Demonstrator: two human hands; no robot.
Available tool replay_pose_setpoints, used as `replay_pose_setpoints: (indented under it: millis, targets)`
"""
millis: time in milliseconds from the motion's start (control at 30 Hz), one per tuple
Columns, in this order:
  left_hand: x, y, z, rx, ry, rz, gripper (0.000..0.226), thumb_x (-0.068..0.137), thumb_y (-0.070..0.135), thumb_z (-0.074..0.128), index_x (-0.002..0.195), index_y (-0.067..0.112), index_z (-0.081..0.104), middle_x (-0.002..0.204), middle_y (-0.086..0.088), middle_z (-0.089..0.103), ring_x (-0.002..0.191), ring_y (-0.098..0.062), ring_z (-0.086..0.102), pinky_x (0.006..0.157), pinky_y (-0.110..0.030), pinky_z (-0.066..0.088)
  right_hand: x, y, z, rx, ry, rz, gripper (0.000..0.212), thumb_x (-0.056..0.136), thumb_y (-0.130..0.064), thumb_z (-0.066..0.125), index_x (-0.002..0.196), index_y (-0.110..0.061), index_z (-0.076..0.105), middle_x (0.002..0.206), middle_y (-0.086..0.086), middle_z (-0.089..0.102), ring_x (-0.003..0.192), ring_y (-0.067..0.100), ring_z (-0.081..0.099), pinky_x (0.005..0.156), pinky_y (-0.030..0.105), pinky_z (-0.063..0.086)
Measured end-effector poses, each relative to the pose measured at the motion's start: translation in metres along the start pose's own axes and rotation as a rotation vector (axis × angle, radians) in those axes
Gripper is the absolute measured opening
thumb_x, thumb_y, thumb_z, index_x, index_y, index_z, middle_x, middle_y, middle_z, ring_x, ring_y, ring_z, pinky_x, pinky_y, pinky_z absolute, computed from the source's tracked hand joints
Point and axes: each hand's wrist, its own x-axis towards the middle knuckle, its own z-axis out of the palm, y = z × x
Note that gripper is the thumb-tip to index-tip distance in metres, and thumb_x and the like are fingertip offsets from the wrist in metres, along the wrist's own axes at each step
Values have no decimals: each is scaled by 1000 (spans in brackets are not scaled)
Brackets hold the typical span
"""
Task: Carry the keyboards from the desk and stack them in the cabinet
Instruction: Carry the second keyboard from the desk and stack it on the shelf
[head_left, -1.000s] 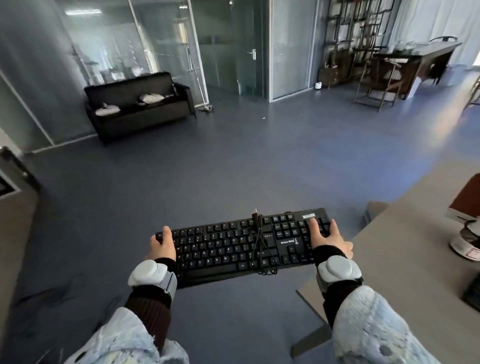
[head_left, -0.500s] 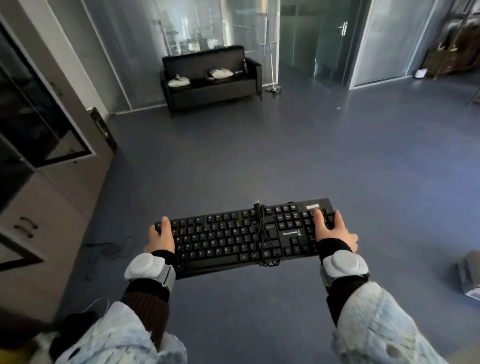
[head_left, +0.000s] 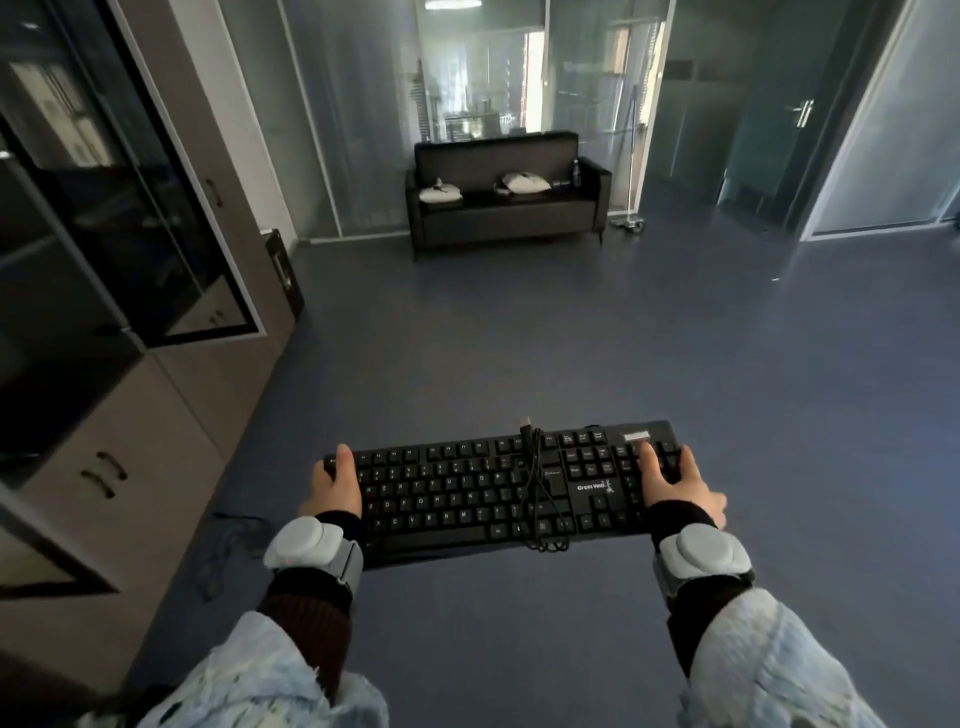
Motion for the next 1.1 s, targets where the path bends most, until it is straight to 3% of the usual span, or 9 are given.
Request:
replay_pose_setpoints:
  millis: [333, 400, 467, 533, 600, 667, 733, 900, 1100]
  targets:
    - [111, 35, -1, -48, 90, -91, 72, 92, 62, 21, 148, 18, 29, 145, -18, 44, 131, -40, 42, 113, -49, 28, 70, -108, 97, -32, -108, -75, 69, 83, -71, 38, 145, -43, 27, 133, 24, 42, 123, 42, 43, 105, 46, 35]
    - [145, 42, 3, -140, 95, -121, 91, 78, 76, 22, 150, 20, 26, 149, -15, 40, 135, -39, 39, 115, -50, 26, 90, -135, 122, -48, -149, -95, 70, 82, -72, 36, 145, -43, 26, 132, 24, 43, 122, 41, 44, 105, 46, 36]
    - [201, 32, 10, -192, 139, -183, 117, 51, 89, 18, 147, 23, 31, 149, -14, 42, 134, -39, 40, 115, -52, 27, 114, -165, 146, -69, -188, -140, 70, 82, -72, 36, 146, -43, 25, 132, 24, 44, 122, 40, 44, 105, 45, 36]
    - [254, 26, 12, -216, 220, -270, 126, 42, 92, 16, 145, 23, 37, 148, -15, 42, 134, -39, 41, 115, -51, 26, 138, -201, 168, -86, -230, -185, 70, 83, -71, 36, 146, -43, 26, 131, 24, 46, 123, 39, 43, 104, 44, 36]
    - [240, 65, 10, -244, 252, -302, 122, 49, 91, 18, 144, 18, 40, 146, -15, 45, 133, -38, 43, 116, -48, 27, 156, -232, 185, -109, -265, -220, 70, 83, -71, 37, 145, -43, 26, 131, 24, 46, 123, 40, 43, 104, 43, 36]
    - [233, 101, 8, -351, 254, -313, 99, 73, 80, 24, 141, 11, 44, 142, -19, 49, 129, -37, 48, 115, -44, 29, 172, -267, 203, -108, -309, -255, 69, 82, -71, 38, 145, -44, 26, 131, 23, 44, 122, 41, 44, 105, 43, 36]
    - [250, 115, 6, -384, 313, -294, 85, 85, 70, 25, 140, 8, 45, 140, -20, 50, 128, -37, 48, 114, -42, 30, 188, -301, 227, -96, -364, -295, 69, 82, -71, 39, 144, -46, 26, 131, 22, 43, 121, 41, 44, 105, 44, 37]
    - [278, 103, -12, -240, 544, -285, 70, 91, 61, 26, 142, 15, 43, 141, -23, 48, 128, -41, 46, 113, -47, 29, 199, -350, 289, -124, -493, -376, 67, 82, -69, 39, 144, -45, 29, 132, 20, 44, 122, 40, 45, 106, 45, 38]
    - [306, 86, -50, -202, 663, -367, 71, 91, 60, 23, 143, 15, 39, 142, -24, 47, 129, -43, 45, 113, -48, 29, 182, -391, 371, -240, -640, -466, 66, 86, -66, 38, 147, -44, 25, 134, 19, 49, 126, 37, 41, 105, 43, 36]
